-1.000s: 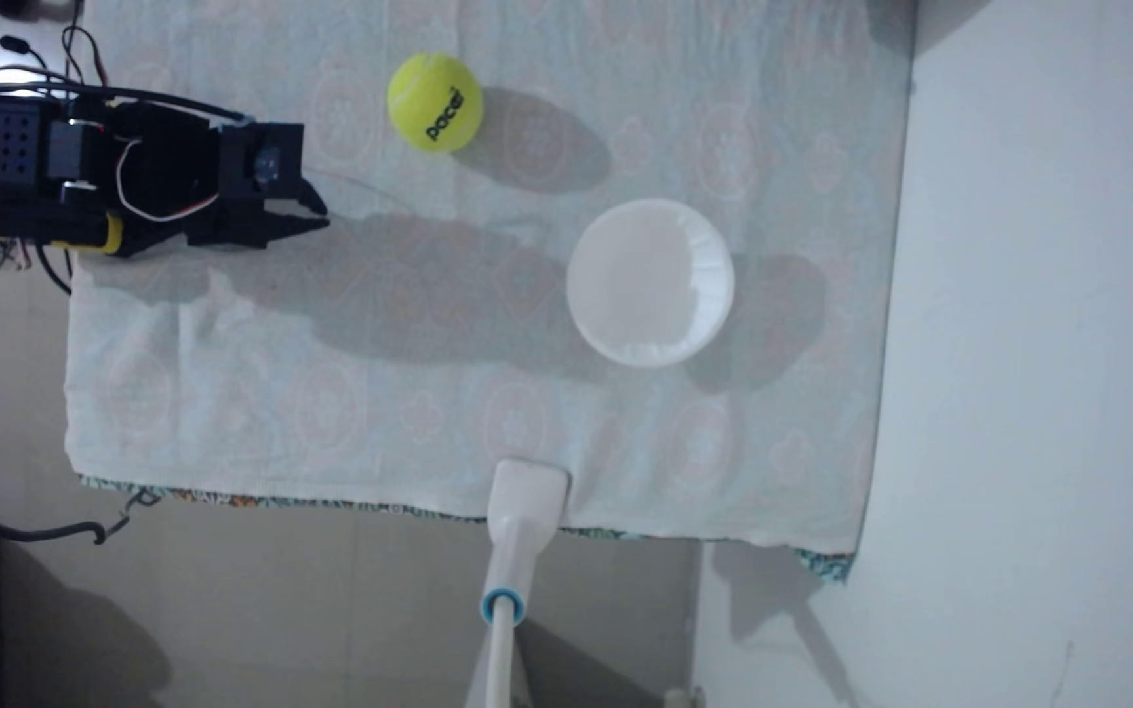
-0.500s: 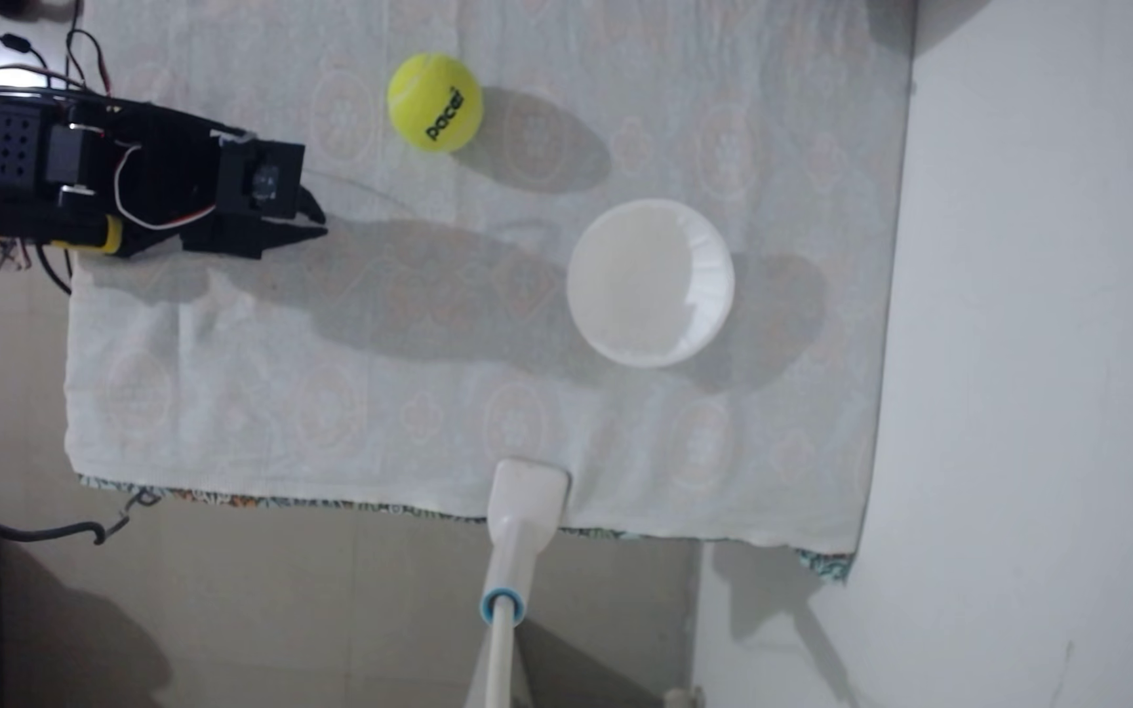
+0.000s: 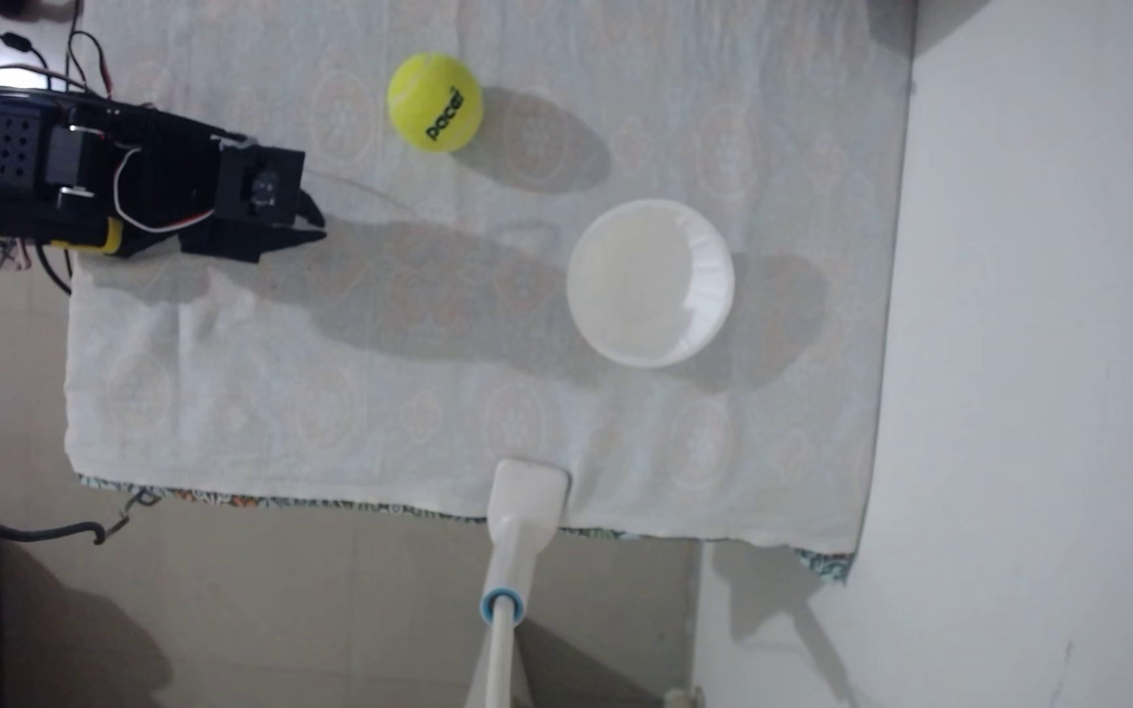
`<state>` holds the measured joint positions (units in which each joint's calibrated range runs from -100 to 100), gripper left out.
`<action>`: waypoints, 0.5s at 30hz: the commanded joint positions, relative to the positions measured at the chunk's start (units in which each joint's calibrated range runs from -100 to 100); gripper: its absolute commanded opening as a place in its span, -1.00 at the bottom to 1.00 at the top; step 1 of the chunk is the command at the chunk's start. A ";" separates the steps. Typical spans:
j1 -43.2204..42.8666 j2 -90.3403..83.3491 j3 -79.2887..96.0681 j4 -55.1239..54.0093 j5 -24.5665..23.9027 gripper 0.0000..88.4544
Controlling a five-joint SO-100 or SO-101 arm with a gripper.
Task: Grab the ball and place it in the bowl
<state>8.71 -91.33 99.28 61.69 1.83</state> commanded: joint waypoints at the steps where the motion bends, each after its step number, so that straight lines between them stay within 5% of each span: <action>1: 0.66 -0.38 -1.64 1.76 0.39 -1.00; 15: -0.34 -0.38 -14.36 7.59 1.66 -1.00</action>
<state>8.71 -91.33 91.14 67.84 3.10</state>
